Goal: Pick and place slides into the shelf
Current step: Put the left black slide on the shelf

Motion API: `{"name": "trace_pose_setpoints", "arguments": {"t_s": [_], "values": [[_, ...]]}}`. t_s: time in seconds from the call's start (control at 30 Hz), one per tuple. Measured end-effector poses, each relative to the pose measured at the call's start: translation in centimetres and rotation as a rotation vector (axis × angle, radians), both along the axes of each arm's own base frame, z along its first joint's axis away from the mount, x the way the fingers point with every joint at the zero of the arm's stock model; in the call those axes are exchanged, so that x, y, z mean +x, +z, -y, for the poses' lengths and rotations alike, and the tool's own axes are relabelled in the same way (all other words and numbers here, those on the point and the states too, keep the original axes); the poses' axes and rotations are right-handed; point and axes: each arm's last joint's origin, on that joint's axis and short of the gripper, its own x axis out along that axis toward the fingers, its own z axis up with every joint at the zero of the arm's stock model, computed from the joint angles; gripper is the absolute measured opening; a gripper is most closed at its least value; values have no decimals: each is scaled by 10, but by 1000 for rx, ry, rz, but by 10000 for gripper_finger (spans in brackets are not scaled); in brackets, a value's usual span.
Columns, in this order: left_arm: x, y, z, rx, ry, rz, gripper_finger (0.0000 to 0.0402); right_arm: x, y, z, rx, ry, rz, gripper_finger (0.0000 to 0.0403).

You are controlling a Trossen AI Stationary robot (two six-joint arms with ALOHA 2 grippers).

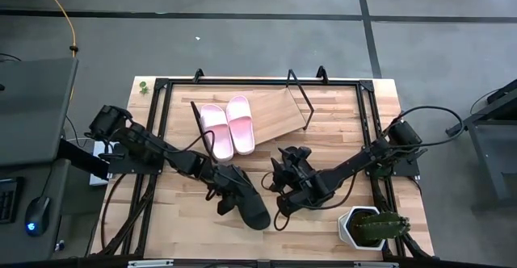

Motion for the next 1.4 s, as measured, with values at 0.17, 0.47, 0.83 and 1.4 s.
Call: {"name": "trace_pose_setpoints", "arguments": {"t_s": [0.17,0.47,0.83,1.4], "values": [[1,1,0,-5,2,11,170,0,0,0,-6,-1,0,199],[2,-1,1,-6,2,13,170,0,0,0,-6,-1,0,199],[10,-13,4,-35,-38,-20,170,0,0,0,-5,0,3,199],[48,-15,16,-31,-153,-35,170,1,0,-1,-5,5,0,199]]}}
